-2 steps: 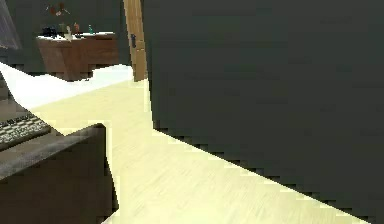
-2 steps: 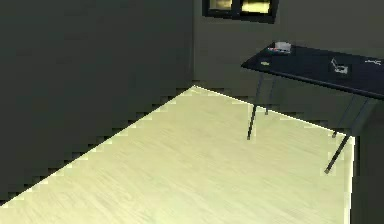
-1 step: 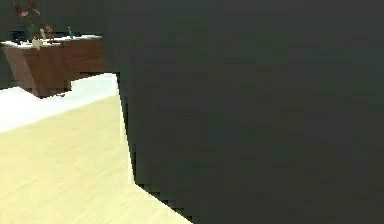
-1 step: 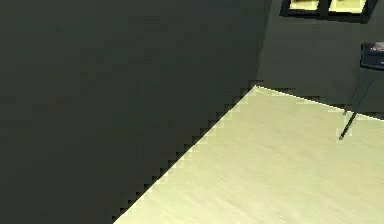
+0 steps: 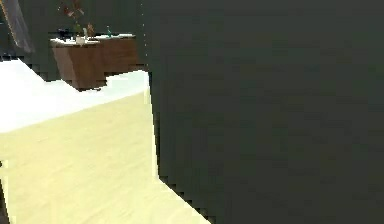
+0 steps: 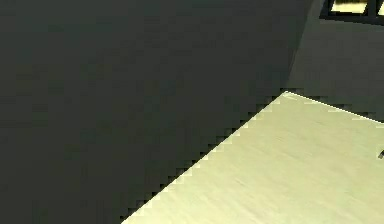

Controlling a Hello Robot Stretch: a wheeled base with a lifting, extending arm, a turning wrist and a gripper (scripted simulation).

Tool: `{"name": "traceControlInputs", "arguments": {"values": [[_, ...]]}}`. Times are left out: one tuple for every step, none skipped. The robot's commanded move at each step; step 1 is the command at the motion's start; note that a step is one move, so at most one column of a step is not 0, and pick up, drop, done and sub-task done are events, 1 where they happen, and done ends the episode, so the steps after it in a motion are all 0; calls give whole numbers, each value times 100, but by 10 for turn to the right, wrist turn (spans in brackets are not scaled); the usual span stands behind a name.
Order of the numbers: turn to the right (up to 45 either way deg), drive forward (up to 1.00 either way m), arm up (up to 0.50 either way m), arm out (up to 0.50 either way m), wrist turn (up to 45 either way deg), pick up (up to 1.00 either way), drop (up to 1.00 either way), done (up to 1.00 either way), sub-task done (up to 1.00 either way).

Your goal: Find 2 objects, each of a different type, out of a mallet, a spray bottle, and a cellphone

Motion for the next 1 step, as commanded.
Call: {"name": "traceControlInputs", "arguments": {"values": [[0,40,0,0,0,0,0,0,0]]}}
